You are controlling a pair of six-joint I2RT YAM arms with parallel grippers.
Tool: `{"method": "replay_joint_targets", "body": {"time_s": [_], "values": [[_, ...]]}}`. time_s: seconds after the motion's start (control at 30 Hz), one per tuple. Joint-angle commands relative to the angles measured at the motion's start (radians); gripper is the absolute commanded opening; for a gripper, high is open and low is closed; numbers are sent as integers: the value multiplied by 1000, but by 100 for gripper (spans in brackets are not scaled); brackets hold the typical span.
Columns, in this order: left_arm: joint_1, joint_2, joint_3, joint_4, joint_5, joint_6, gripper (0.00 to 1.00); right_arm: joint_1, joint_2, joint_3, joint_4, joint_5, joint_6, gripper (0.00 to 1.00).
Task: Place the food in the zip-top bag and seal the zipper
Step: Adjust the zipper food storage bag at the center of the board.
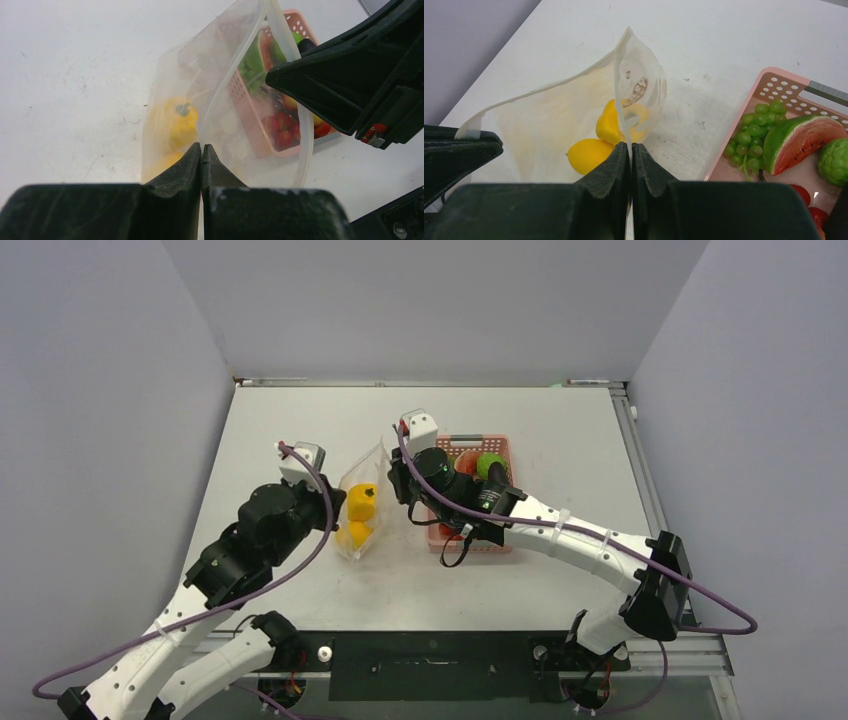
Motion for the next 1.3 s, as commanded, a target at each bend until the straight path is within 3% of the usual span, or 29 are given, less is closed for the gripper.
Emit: {"method": "replay_joint_targets", "body": {"time_s": [0.0,0.3,0.47,0.77,0.93,1.27], "values": [[5,57,22,32,-14,6,0,2,12,12,11,48,-13,5],[10,211,74,-58,-59,-19,0,-80,145,-18,12,-34,37,5],[10,183,68,-44,-52,-17,0,-99,150,-21,13,-62,48,5],[10,-8,2,60,-43,1,0,-83,56,-5,15,-67,27,6],[11,27,20,34,-53,-2,0,-82,76,4,10,-69,22,11],[11,45,25,25,-53,-3,0,-82,143,10,24,-94,30,12]]}}
